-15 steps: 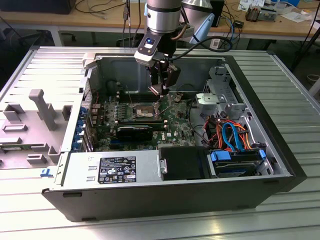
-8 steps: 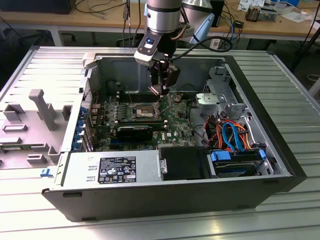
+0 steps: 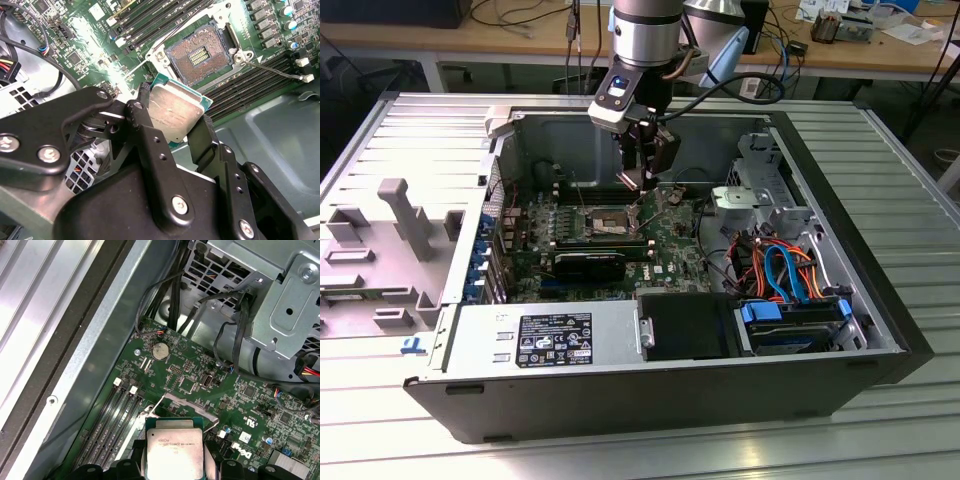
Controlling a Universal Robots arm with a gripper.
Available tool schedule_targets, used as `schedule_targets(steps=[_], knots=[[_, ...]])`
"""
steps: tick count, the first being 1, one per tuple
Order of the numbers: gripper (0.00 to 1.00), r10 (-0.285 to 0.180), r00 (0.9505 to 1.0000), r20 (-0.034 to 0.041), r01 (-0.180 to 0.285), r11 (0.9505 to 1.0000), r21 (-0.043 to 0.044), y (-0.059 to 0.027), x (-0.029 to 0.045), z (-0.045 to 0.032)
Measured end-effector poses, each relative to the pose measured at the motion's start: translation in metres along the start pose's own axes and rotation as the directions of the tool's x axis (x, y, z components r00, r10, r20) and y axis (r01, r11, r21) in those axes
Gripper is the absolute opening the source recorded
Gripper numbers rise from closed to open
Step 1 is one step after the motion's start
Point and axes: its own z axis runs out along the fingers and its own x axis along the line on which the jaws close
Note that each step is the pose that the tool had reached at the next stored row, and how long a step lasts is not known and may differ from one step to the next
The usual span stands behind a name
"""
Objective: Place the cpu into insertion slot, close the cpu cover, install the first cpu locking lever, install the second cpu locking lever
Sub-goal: 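Place the cpu into insertion slot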
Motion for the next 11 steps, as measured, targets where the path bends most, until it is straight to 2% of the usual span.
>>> schedule_targets(steps=[11], knots=[[0.54, 0.006, 1.0, -0.0002, -0.006, 1.0, 0.0004, 0.0, 0.0, 0.0]])
